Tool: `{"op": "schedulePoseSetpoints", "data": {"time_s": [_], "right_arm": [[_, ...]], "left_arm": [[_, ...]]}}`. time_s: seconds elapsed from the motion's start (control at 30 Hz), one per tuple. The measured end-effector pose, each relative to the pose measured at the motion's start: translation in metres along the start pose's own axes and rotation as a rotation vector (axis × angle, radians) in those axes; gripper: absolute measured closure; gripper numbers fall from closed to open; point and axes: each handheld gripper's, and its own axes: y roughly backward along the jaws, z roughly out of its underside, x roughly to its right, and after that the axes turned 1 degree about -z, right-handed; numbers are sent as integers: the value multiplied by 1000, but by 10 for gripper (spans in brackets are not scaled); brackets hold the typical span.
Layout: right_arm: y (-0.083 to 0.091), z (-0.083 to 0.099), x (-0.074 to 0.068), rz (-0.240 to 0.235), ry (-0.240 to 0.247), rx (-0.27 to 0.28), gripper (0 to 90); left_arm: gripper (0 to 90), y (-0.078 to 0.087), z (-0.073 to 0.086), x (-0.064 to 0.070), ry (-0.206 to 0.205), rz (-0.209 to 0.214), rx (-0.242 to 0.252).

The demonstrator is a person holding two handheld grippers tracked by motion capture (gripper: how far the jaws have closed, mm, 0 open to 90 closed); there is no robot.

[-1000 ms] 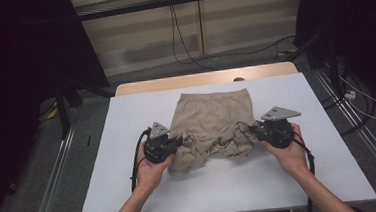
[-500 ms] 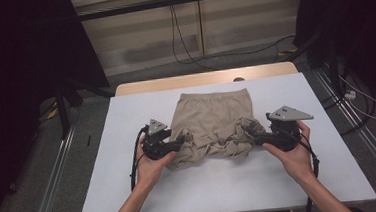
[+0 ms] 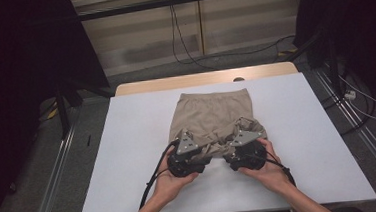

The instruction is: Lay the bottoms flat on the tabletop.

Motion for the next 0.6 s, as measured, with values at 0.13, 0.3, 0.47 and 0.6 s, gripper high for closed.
{"op": "schedulePoseSetpoints", "data": {"time_s": [0.13,0.3,0.47,0.6], "right_arm": [[9,2,10,1,-36,1,739],[30,15,21,-38,-70,16,767],[52,25,16,-122,-109,53,771],[64,33,-4,-165,-79,31,778]], "left_arm": [[411,-15,2,-3,-22,-77,-47],[504,-19,6,-10,-6,-119,-73],[823,-13,7,-4,-11,-66,-72],[844,6,9,5,-21,11,-63]]}}
